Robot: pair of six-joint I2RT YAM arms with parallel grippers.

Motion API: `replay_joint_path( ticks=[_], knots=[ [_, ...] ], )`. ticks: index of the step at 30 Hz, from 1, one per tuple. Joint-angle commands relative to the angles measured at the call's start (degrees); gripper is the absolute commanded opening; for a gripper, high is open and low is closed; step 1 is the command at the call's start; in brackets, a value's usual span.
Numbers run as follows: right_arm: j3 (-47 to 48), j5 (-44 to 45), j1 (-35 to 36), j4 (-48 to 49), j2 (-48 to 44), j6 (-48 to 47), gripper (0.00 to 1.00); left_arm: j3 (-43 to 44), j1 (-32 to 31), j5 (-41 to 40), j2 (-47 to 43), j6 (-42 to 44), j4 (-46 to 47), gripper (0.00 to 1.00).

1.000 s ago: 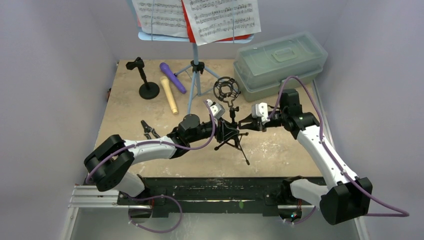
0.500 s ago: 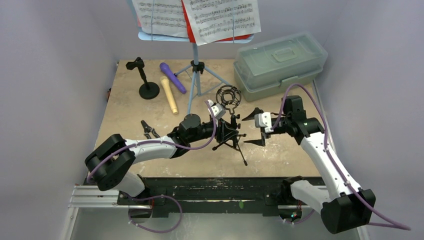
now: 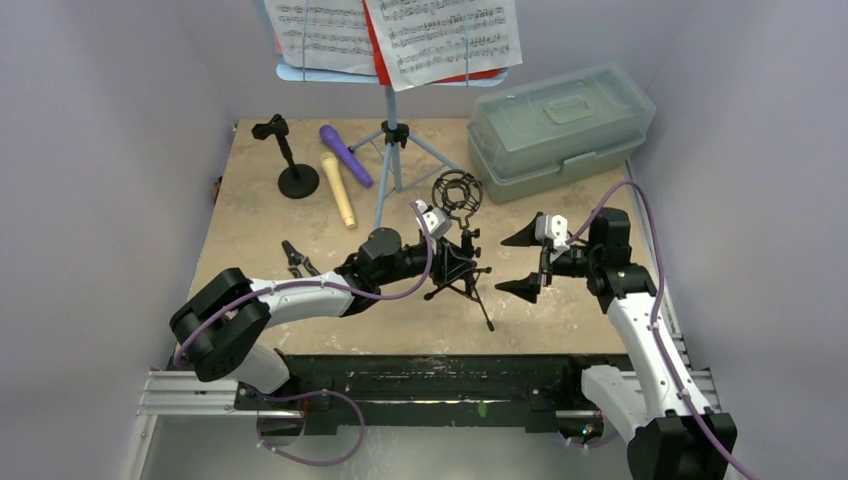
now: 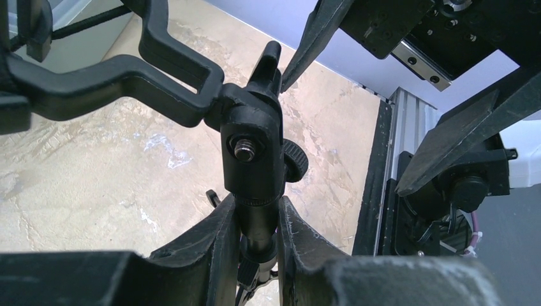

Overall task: Pack up the instrument practice props
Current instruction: Unscrew the knob on the microphone stand, then place the microphone stand at the center of the board.

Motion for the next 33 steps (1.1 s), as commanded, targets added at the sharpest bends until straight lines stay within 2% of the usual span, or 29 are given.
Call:
replay_joint_path(
  ticks=[1,22,28,33],
  knots=[
    [-1.4,-1.61,-0.98,5.23,-1.38,5.36,0.96,2.73,0.14,-0.54,-2.79,2.15,4.8,0.0],
    [-2.36,0.8,-2.54,5.77,-2.42,5.75,0.99,2.57,0.14,0.03,-7.22,10.92,-0.24,0.0],
    [-2.3,4.35,-2.56,4.96,-2.71,4.74,0.99,3.13,0.05,1.46,-10.6,18.3,-6.66,0.0],
    [-1.58,8.32,-2.59,0.24,-3.2,-1.84,0.99,3.96,0.04,0.51,-14.73,25.82,-13.64,0.0]
  ],
)
